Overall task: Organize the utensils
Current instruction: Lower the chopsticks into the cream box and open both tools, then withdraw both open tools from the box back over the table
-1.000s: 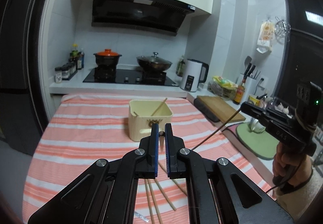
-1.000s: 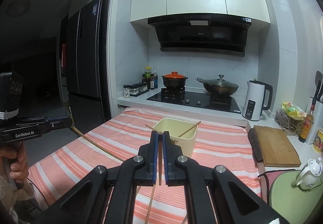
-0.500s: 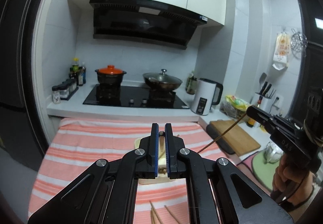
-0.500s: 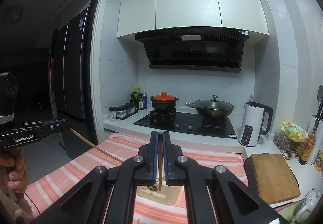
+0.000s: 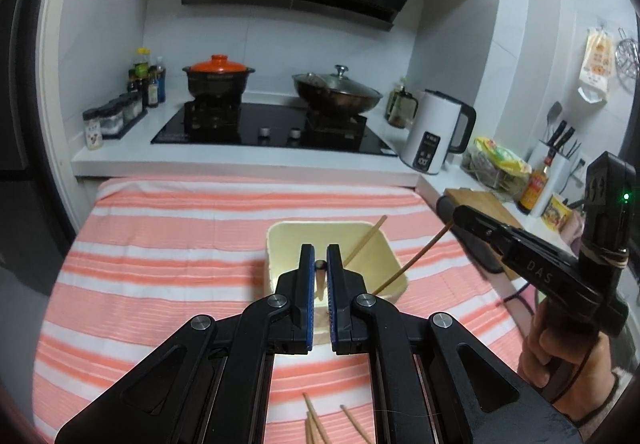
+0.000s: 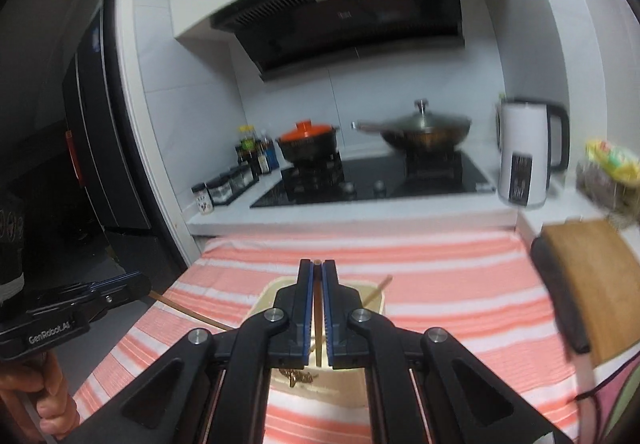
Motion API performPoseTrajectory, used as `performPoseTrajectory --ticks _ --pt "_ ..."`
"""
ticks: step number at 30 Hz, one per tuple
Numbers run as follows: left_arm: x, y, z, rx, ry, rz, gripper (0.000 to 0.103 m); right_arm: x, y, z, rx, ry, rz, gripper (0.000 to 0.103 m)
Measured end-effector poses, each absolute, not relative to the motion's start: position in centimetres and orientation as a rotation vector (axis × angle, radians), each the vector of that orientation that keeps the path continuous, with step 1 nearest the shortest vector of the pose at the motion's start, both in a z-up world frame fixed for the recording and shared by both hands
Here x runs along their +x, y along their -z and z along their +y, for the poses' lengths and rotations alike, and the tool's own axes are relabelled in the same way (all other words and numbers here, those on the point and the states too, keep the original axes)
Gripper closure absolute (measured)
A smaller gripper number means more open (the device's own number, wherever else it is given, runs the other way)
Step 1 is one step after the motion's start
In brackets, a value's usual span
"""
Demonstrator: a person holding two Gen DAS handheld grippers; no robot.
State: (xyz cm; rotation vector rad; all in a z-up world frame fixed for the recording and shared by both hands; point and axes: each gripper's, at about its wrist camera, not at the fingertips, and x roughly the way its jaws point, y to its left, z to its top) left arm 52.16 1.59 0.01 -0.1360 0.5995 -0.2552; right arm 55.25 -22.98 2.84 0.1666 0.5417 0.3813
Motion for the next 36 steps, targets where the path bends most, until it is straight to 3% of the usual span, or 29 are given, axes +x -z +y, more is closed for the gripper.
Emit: performPoseTrajectory --ticks 5,7,8,9,11,14,19,27,32,36 --pt "53.1 1.3 0.7 -0.112 0.233 0.641 0.097 56.4 -0.7 -22.3 0.157 -0.393 0.613 0.095" --pt "53.1 1.4 0.9 -0.126 0.236 0.659 0.073 56.3 -0.7 -22.0 0.132 -0.387 0.617 0.094" --pt "52.7 1.2 1.2 -0.142 0.242 0.661 0.046 56.0 -1.1 -21.9 0.121 -0.386 0.612 0.08" --pt "52.1 0.9 1.6 -0.153 0.238 0.651 0.028 55.7 -1.6 -21.9 0.115 -0.385 0.598 0.062" --pt "50.4 0.2 2.3 -0.144 0.222 0.619 0.02 54.0 -3.1 -22.1 0.095 -0.384 0.545 0.049" --pt "47.1 -0.2 3.3 -0.118 0.229 0.624 0.012 50.8 -5.2 -22.4 0.022 -0.393 0.497 0.047" --pt "40.1 2.7 4.3 -0.104 0.242 0.668 0.006 43.8 -5.3 -23.4 -0.083 -0.388 0.465 0.04" --pt "29.1 11.9 3.6 -0.107 0.19 0.755 0.006 31.6 4.6 -24.3 -0.137 -0.377 0.609 0.037" --pt "27.2 15.3 3.5 -0.066 0.123 0.783 0.006 27.7 10.1 -24.6 -0.209 -0.325 0.687 0.037" --pt "27.3 16.2 4.5 -0.107 0.091 0.789 0.006 26.8 11.2 -26.0 -0.216 -0.277 0.701 0.037"
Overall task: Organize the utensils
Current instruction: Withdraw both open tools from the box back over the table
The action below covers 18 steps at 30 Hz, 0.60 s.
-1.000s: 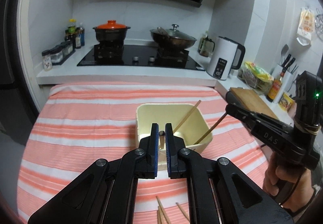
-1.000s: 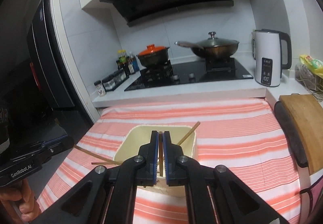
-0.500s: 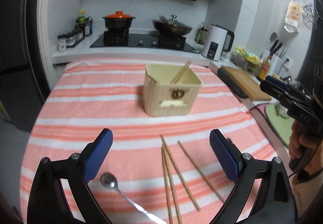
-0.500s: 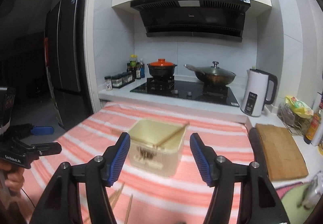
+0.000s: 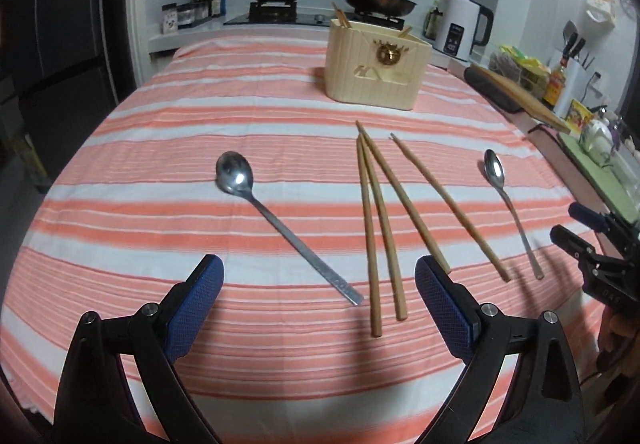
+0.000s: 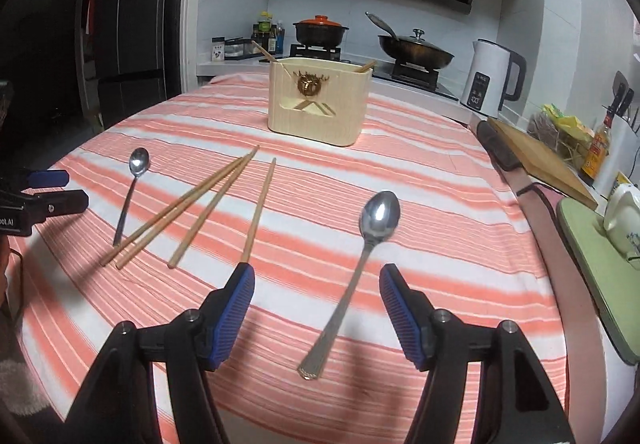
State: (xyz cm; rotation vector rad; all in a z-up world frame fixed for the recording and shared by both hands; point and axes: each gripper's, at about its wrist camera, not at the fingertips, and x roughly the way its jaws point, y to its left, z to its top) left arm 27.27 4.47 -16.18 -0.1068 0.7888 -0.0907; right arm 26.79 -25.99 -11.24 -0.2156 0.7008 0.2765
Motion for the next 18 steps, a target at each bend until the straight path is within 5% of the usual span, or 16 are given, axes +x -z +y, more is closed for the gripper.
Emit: performPoseTrajectory --ticks 18 --pt "30.3 17.7 4.8 -0.134 0.041 0.829 0.006 26.5 12.8 -26.8 -0.152 -0.279 0.72 0.037"
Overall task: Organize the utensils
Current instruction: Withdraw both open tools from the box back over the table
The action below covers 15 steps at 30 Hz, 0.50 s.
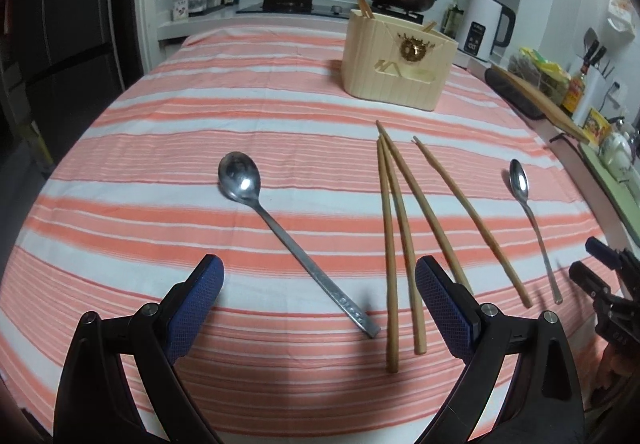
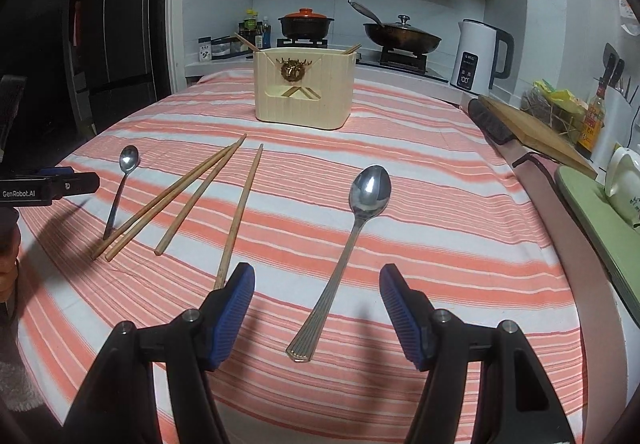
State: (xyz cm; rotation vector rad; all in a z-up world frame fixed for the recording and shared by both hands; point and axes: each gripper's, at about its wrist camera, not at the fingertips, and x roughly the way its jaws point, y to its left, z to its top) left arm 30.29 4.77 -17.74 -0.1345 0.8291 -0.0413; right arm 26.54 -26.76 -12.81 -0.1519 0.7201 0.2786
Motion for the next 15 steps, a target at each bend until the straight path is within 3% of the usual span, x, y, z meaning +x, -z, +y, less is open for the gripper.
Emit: performPoseTrajectory --ticks 15 --pt "32.5 20.5 4.6 -0.108 -0.082 0.913 0.006 26.1 11.8 -26.1 -0.127 -0.323 0.709 0.037"
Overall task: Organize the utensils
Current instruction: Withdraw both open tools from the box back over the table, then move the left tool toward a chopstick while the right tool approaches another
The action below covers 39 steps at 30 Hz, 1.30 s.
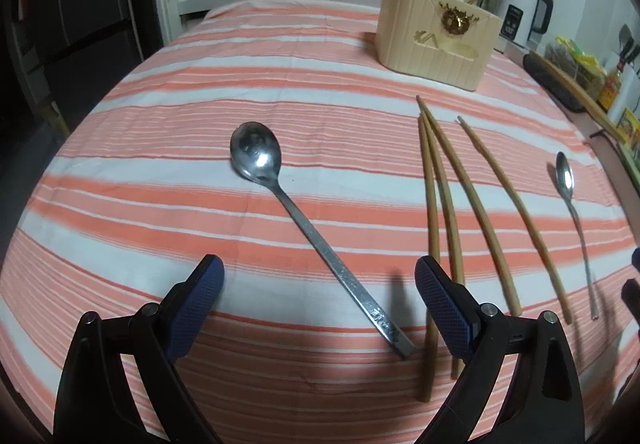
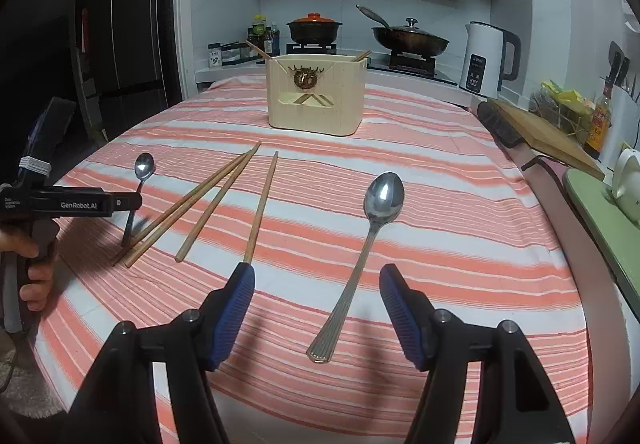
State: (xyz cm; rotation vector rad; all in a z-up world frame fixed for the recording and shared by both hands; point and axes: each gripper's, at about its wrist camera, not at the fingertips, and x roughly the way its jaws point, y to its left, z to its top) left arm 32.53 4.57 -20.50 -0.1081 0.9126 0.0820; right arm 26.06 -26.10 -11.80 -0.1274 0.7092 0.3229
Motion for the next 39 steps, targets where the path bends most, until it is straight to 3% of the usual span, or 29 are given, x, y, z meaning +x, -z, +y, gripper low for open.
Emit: performPoseTrajectory --ticks 21,30,39 --pt "32.6 21.5 5.5 -0.077 -0.133 0.972 0.007 25.6 11.5 -24.2 -0.159 -0.366 0.712 0.037" --pt "30.0 20.4 9.4 -0.135 -0.125 0.936 0.007 25.3 11.9 -24.5 -0.179 -0.347 0.72 0.037" --pt "26.5 19.1 4.0 -0.041 0.259 0.873 0.008 25.8 14.5 -22.6 -0.251 -0.417 0.819 0.037"
